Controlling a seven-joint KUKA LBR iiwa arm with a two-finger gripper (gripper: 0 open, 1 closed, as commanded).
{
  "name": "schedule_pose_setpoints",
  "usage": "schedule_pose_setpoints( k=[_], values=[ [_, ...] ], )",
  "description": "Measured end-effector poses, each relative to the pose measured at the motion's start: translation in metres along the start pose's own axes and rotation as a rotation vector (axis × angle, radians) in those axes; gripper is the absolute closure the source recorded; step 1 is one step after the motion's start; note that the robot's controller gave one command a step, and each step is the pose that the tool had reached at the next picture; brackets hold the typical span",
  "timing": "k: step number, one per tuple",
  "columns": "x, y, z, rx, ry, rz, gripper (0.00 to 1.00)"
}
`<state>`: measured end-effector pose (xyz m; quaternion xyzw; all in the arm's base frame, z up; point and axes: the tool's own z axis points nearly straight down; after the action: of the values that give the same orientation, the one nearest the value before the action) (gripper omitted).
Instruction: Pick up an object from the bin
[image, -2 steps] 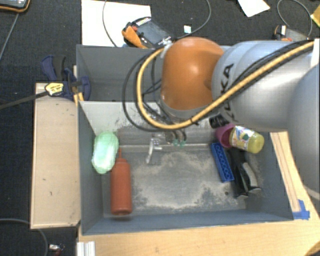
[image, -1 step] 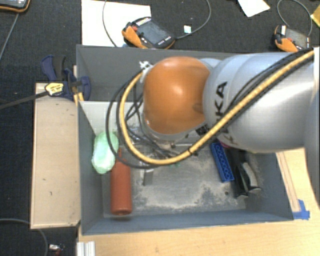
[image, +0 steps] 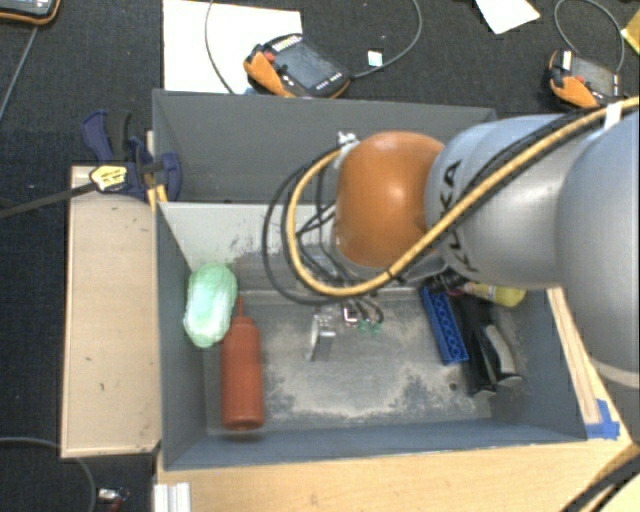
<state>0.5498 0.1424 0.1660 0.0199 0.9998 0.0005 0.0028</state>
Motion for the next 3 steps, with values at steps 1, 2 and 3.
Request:
schedule_pose_setpoints(
  k=[1, 2, 3],
  values=[
    [0.006, 0.029, -0.001, 0.000, -0.009, -0.071, 0.00],
    [0.017, 0.025, -0.003, -0.001, -0.007, -0.216, 0.00],
    [0.026, 0.106, 0.035, -0.004, -0.013, -0.165, 0.00]
  ],
)
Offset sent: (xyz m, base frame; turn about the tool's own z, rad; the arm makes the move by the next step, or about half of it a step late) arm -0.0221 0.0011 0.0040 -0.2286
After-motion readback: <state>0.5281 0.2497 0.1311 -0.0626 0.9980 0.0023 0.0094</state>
